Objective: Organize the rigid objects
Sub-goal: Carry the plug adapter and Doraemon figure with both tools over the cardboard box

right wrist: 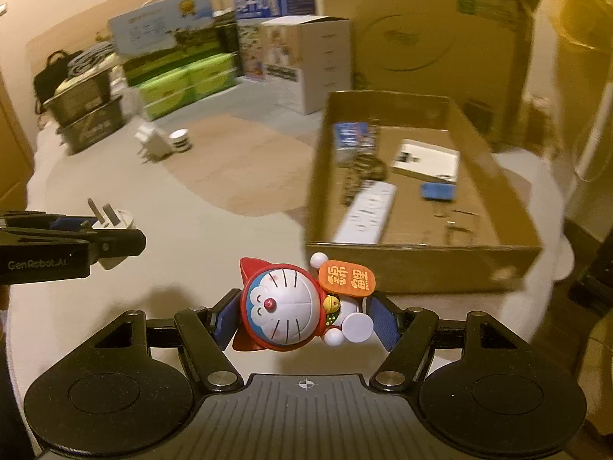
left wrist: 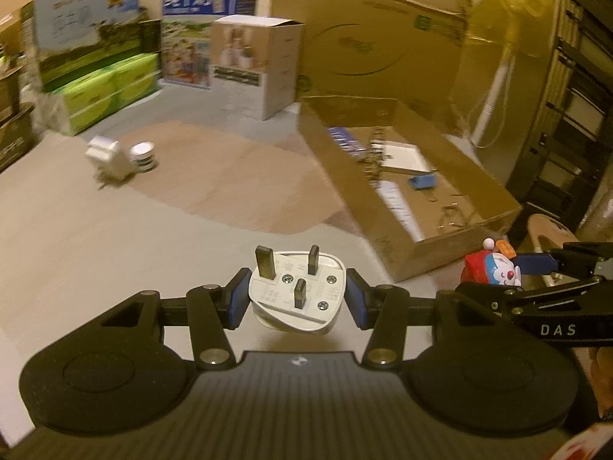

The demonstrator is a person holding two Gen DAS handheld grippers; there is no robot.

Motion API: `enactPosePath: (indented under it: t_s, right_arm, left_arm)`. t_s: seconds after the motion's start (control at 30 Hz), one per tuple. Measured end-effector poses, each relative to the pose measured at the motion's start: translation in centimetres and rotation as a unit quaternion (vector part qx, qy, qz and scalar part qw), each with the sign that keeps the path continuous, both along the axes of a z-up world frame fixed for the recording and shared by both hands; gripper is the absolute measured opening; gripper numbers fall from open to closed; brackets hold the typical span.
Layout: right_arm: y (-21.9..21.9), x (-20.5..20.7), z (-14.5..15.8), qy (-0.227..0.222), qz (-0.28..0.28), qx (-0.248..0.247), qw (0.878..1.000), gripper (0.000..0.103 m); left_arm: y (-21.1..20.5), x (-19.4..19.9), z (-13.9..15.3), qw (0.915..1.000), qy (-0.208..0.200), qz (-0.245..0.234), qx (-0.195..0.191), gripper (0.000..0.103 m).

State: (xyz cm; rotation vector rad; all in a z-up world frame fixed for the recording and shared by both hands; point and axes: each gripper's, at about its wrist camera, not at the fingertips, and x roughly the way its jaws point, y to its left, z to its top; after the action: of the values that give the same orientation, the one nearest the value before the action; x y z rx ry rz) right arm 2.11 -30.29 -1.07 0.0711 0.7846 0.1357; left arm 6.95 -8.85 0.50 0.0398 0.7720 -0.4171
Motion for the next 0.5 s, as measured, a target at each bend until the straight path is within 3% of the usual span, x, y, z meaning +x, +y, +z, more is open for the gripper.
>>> enactPosePath:
  t_s: [0.5]
  right_arm:
    - [-6.6,-0.4,1.9,-0.022,-0.071,-0.001,0.997,0.070]
  left_arm:
    - [-7.2,0.8,1.4,0.9978,-0.016,-0.064,-0.004,0.048]
